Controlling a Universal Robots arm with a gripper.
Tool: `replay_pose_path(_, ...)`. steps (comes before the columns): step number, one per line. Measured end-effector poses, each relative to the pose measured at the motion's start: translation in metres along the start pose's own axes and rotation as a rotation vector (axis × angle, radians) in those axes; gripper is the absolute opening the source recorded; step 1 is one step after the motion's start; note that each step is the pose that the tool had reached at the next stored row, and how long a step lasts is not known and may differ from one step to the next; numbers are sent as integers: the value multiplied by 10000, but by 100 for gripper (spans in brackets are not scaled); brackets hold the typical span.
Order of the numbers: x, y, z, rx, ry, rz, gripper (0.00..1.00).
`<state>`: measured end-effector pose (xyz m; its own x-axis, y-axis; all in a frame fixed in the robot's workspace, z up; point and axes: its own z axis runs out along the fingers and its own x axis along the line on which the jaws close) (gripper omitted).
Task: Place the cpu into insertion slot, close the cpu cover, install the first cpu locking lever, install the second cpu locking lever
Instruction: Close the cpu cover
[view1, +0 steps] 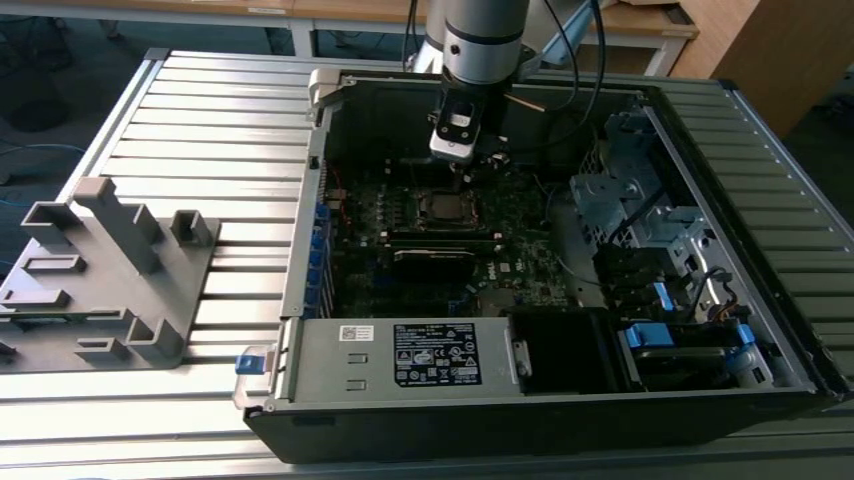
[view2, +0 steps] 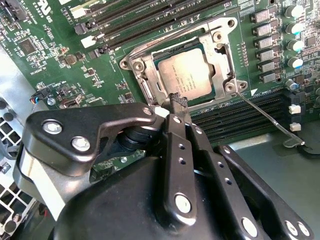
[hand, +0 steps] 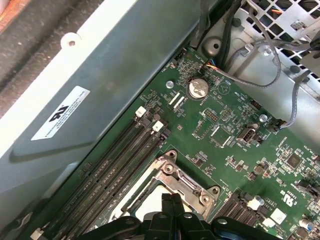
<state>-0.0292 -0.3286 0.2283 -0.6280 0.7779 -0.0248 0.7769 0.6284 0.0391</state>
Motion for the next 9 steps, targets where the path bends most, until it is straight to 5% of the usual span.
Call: replay_pose_path(9,0,0,4,-11,17,-430,10)
